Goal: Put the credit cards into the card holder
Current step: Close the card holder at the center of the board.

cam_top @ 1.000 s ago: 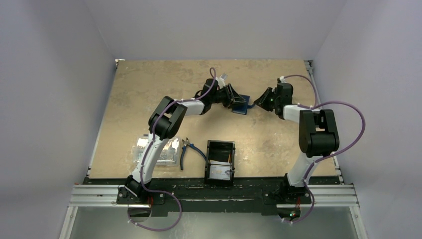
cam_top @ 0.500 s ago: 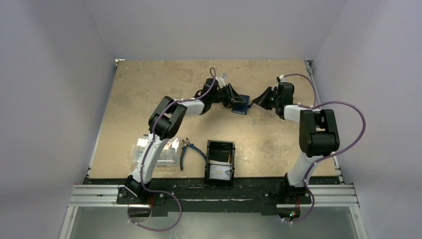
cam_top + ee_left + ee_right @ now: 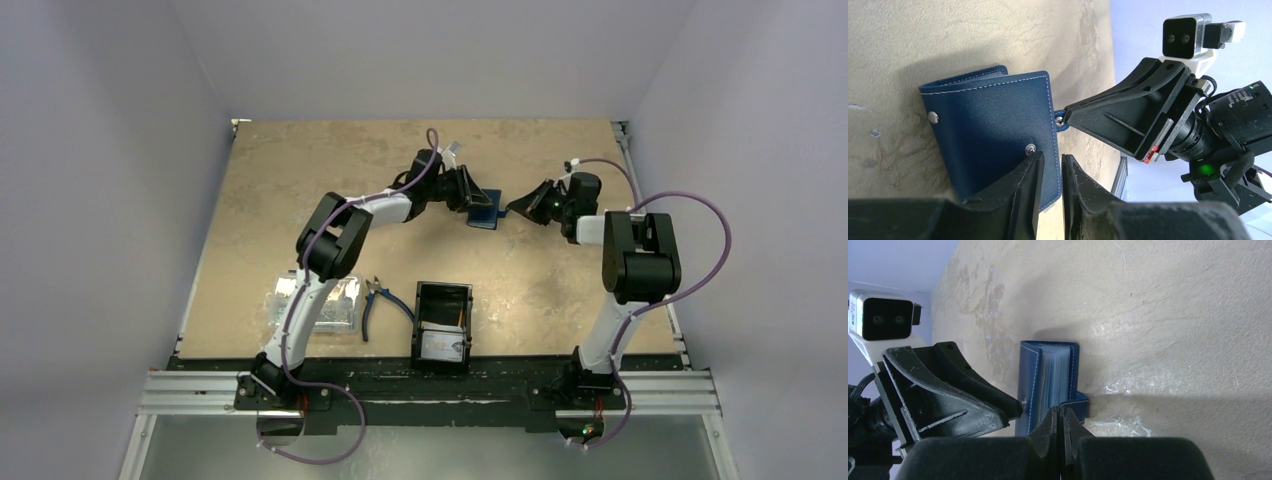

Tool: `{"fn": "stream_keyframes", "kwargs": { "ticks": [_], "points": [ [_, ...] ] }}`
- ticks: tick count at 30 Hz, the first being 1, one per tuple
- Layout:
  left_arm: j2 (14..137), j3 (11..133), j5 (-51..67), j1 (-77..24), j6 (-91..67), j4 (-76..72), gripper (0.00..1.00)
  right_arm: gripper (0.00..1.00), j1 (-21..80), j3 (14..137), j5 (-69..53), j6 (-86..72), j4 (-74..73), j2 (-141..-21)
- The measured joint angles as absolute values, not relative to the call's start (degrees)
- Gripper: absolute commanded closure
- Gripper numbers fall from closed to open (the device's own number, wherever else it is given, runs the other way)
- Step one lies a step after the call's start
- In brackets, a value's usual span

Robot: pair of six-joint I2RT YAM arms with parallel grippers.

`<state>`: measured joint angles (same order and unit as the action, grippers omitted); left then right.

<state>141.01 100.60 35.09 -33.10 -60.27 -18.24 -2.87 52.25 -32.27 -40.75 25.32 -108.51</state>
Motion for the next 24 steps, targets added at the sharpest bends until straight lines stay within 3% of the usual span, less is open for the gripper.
{"fn": "stream_keyframes", "kwargs": {
  "ticks": [5,9,24],
  "points": [
    [138.9,100.2,33.9,-32.8,-58.6,-16.0,0.93,1.00,-3.0,52.0,-34.0,-41.6,26.5,-108.5],
    [137.6,98.9,32.8,-32.3,-57.4,-15.2,1.00,1.00,-3.0,52.0,-35.2,-41.6,27.2,-108.5],
    [139.4,96.6,32.5,-32.7,-59.0,-17.0,1.00,1.00,-3.0,52.0,-40.0,-46.2,31.9,-111.3]
  ]
}}
